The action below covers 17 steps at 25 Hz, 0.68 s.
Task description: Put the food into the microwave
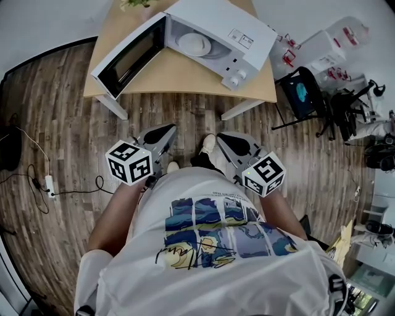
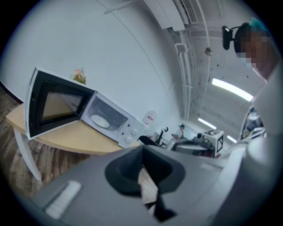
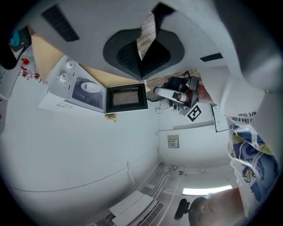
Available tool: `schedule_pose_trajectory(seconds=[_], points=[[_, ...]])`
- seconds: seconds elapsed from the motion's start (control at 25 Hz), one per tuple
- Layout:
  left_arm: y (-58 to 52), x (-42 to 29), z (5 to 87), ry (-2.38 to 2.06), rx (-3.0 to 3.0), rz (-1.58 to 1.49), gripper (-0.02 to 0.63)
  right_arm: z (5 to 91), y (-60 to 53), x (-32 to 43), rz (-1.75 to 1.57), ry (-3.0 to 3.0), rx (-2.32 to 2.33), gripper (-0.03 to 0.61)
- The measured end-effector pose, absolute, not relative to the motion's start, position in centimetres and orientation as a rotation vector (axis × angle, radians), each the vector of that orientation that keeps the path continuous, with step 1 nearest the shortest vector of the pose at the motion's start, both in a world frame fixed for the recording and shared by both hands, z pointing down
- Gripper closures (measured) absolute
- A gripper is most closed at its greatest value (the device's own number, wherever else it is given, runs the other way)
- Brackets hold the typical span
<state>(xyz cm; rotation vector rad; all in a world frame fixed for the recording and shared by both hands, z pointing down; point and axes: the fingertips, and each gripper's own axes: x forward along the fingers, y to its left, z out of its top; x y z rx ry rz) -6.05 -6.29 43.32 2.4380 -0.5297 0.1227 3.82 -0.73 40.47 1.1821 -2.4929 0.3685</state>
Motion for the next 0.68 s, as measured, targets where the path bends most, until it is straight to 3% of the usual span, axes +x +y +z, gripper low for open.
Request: schedule_pose_trajectory(seconds=[0.68], points=[[-6.7, -6.3, 44.4, -0.571, 2.400, 0.131, 0.606, 40.7, -1.9, 3.7, 0.355, -2.504, 1.116, 0.572]])
